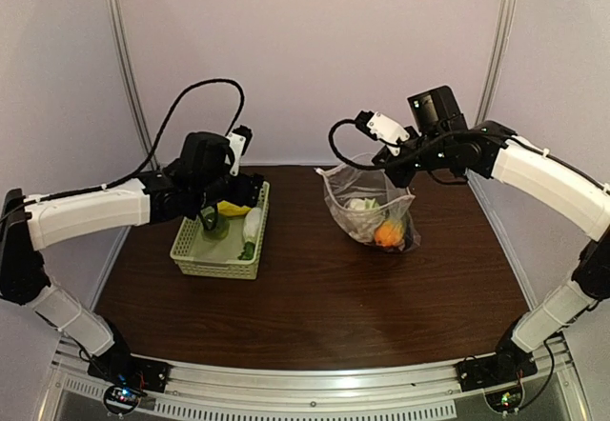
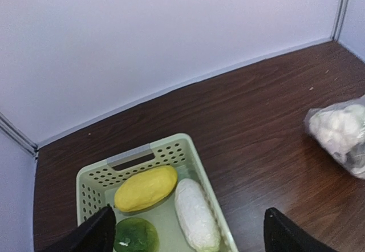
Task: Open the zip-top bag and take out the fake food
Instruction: Adjust the zipper food storage bag at the center of the board, then insert the zipper food storage bag at the center of the board.
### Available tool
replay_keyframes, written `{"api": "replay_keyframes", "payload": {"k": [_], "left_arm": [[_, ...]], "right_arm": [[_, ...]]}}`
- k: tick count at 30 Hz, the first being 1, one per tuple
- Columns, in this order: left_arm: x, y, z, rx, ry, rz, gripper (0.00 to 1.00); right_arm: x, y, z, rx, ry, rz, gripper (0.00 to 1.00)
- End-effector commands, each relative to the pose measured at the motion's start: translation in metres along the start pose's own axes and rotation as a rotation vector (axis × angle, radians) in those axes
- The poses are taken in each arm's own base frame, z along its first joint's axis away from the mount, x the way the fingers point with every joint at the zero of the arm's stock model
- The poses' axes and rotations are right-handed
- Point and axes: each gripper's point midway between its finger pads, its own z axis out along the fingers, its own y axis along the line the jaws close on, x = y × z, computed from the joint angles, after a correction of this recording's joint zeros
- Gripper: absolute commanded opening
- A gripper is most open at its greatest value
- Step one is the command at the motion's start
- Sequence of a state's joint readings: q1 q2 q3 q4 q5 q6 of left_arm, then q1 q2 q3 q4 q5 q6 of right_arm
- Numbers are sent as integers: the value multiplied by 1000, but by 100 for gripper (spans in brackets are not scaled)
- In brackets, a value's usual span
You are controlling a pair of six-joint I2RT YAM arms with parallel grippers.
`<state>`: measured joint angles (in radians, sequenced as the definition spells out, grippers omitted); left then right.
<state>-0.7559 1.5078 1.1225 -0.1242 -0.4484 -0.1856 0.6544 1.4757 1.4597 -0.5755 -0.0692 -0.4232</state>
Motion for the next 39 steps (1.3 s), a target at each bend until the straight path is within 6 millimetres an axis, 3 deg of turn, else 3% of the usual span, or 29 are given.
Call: {"api": "replay_keyframes", "payload": {"k": [1, 3, 5, 8, 13, 16, 20, 26, 32, 39], "left_arm": [[-91, -30, -62, 294, -267, -115, 82], [-105, -56, -86, 486, -337, -102, 70], [-113, -81, -108, 674, -388, -85, 65], [-115, -112, -122, 885, -378, -76, 60], [-108, -153, -110, 1097, -251, -85, 47], [-105, -162, -104, 1136, -223, -109, 41], [-97, -166, -89, 1115, -157, -143, 40], [-67, -179, -51, 1075, 22, -202, 35], [-26, -191, -26, 1066, 154, -242, 29], [7, -200, 4, 1021, 250, -269, 27]], "right_arm": [[-25, -14, -15, 23, -24, 11, 0], [-32, -13, -14, -1, -31, 24, 0], [-36, -9, -11, -35, -38, 48, 0], [-33, 3, 0, -91, -27, 75, 0], [-27, 17, 20, -159, -15, 103, 0], [-28, 23, 30, -191, -18, 122, 0], [-33, 29, 43, -232, -20, 157, 0], [-29, 51, 64, -348, 1, 216, 0], [-12, 45, 92, -286, 69, 248, 0], [0, 55, 108, -317, 98, 265, 0]]}}
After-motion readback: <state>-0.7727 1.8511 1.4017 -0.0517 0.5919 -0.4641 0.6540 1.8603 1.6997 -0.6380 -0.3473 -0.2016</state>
